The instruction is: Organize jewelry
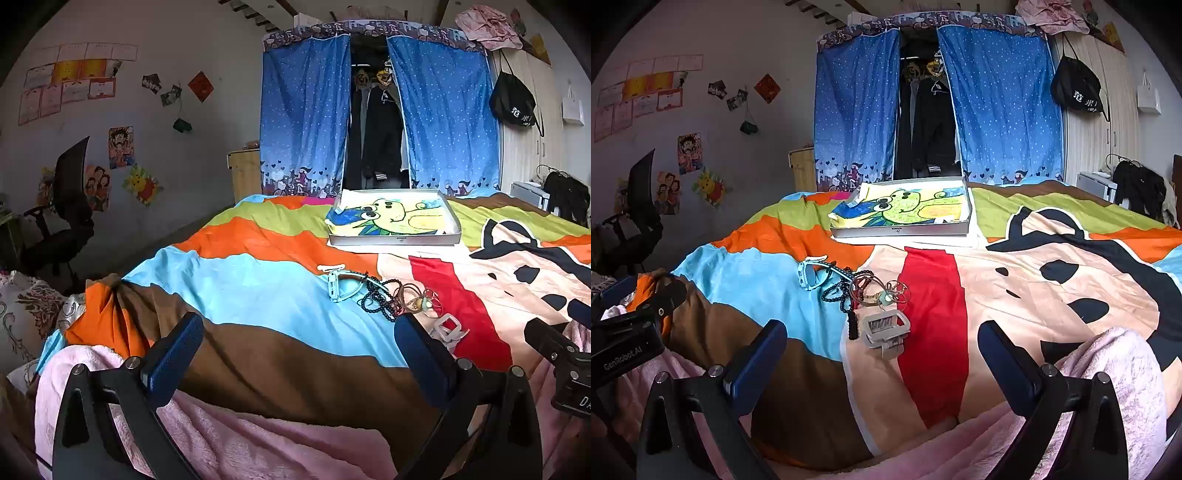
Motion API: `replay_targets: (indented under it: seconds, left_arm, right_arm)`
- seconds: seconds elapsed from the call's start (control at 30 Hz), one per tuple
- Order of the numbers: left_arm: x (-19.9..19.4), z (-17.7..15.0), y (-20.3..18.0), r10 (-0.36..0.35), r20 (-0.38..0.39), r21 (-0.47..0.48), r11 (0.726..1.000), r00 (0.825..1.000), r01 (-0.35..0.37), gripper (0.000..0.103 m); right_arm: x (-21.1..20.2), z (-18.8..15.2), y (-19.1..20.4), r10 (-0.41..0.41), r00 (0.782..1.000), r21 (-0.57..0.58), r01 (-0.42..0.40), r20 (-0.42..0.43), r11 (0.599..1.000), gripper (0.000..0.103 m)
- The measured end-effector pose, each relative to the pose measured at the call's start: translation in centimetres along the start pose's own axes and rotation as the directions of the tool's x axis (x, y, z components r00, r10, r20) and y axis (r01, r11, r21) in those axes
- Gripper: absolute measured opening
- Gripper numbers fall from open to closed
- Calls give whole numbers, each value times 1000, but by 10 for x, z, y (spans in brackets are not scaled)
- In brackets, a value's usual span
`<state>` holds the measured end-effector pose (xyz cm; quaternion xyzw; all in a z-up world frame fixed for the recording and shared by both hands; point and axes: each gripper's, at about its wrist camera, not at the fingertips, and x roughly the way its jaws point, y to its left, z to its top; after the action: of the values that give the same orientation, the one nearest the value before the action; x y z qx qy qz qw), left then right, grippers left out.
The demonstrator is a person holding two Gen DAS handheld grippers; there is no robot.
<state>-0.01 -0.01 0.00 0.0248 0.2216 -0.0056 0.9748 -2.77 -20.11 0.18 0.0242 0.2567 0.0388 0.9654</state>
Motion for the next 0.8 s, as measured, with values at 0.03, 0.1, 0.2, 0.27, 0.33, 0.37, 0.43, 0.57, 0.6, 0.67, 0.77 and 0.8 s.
replay_targets:
  seconds: [0.03, 0.1, 0.2, 0.27, 0.33, 0.37, 0.43, 0.57, 0.6, 0.67, 0.77, 0.8]
  left_arm:
    - [0, 0, 0, -3, -3, -4, 1000, 1000, 3, 101]
    - [0, 0, 0, -2, -2, -3, 1000, 1000, 2, 101]
    - [0, 0, 0, 0, 2, -2, 1000, 1000, 0, 101]
    - [0, 0, 0, 0, 2, -1, 1000, 1000, 0, 101]
    - [0, 0, 0, -1, 1, -2, 1000, 1000, 1, 101]
    - [0, 0, 0, -1, 1, -1, 1000, 1000, 1, 101]
    - [0, 0, 0, -1, 0, -2, 1000, 1000, 1, 101]
    - [0, 0, 0, -2, 0, -3, 1000, 1000, 2, 101]
    - [0, 0, 0, -2, 0, -3, 1000, 1000, 2, 101]
    - [0, 0, 0, -2, -1, -3, 1000, 1000, 2, 101]
    - [0, 0, 0, -2, -1, -3, 1000, 1000, 2, 101]
    - [0, 0, 0, -2, -1, -4, 1000, 1000, 2, 101]
  right_arm:
    - [0, 0, 0, 0, 1000, 0, 0, 0, 1000, 103]
    - [0, 0, 0, -1, 1000, -1, 1, -2, 1000, 103]
    - [0, 0, 0, 0, 1000, -1, 0, 0, 1000, 103]
    - [0, 0, 0, 0, 1000, 0, 0, 0, 1000, 103]
    - [0, 0, 0, 0, 1000, 0, 0, 0, 1000, 103]
    - [0, 0, 0, -1, 1000, 0, 1, 0, 1000, 103]
    - [0, 0, -1, 0, 1000, 0, 0, 0, 1000, 103]
    - [0, 0, -1, 0, 1000, 1, 0, -1, 1000, 103]
    - [0, 0, -1, 0, 1000, 2, 0, -1, 1000, 103]
    - [1, 0, -1, 1, 1000, 2, -1, -1, 1000, 103]
    - [1, 0, -1, 1, 1000, 3, -1, -1, 1000, 103]
    - [1, 0, -1, 2, 1000, 3, -2, -1, 1000, 103]
